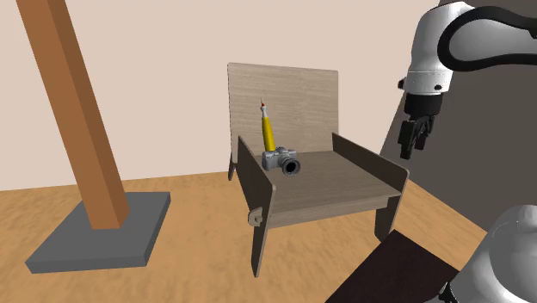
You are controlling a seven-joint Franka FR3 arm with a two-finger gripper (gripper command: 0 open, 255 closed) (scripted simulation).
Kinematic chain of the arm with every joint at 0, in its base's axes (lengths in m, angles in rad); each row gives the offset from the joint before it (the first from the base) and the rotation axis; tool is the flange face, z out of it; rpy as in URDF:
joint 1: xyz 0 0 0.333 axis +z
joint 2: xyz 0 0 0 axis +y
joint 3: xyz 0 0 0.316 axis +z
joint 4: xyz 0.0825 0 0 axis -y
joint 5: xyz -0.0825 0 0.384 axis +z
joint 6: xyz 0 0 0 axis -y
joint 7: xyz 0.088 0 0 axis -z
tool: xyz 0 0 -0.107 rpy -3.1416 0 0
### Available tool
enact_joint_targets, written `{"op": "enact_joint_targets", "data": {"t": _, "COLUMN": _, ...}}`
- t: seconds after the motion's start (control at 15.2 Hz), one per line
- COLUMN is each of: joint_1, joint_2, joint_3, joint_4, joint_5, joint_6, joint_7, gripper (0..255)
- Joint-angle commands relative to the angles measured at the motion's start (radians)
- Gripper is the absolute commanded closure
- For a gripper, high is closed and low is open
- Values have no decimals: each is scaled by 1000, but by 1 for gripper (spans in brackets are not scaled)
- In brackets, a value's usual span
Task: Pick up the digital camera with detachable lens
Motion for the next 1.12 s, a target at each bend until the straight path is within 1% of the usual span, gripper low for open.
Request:
{"op": "enact_joint_targets", "data": {"t": 0.0, "joint_1": 0, "joint_2": 0, "joint_3": 0, "joint_4": 0, "joint_5": 0, "joint_6": 0, "joint_7": 0, "gripper": 0}}
{"op": "enact_joint_targets", "data": {"t": 0.26, "joint_1": 7, "joint_2": 164, "joint_3": 26, "joint_4": 64, "joint_5": 33, "joint_6": 73, "joint_7": 64, "gripper": 0}}
{"op": "enact_joint_targets", "data": {"t": 0.53, "joint_1": 12, "joint_2": 332, "joint_3": 47, "joint_4": 150, "joint_5": 58, "joint_6": 129, "joint_7": 121, "gripper": 0}}
{"op": "enact_joint_targets", "data": {"t": 0.79, "joint_1": 16, "joint_2": 502, "joint_3": 63, "joint_4": 258, "joint_5": 76, "joint_6": 166, "joint_7": 174, "gripper": 0}}
{"op": "enact_joint_targets", "data": {"t": 1.06, "joint_1": 20, "joint_2": 673, "joint_3": 73, "joint_4": 387, "joint_5": 90, "joint_6": 183, "joint_7": 222, "gripper": 0}}
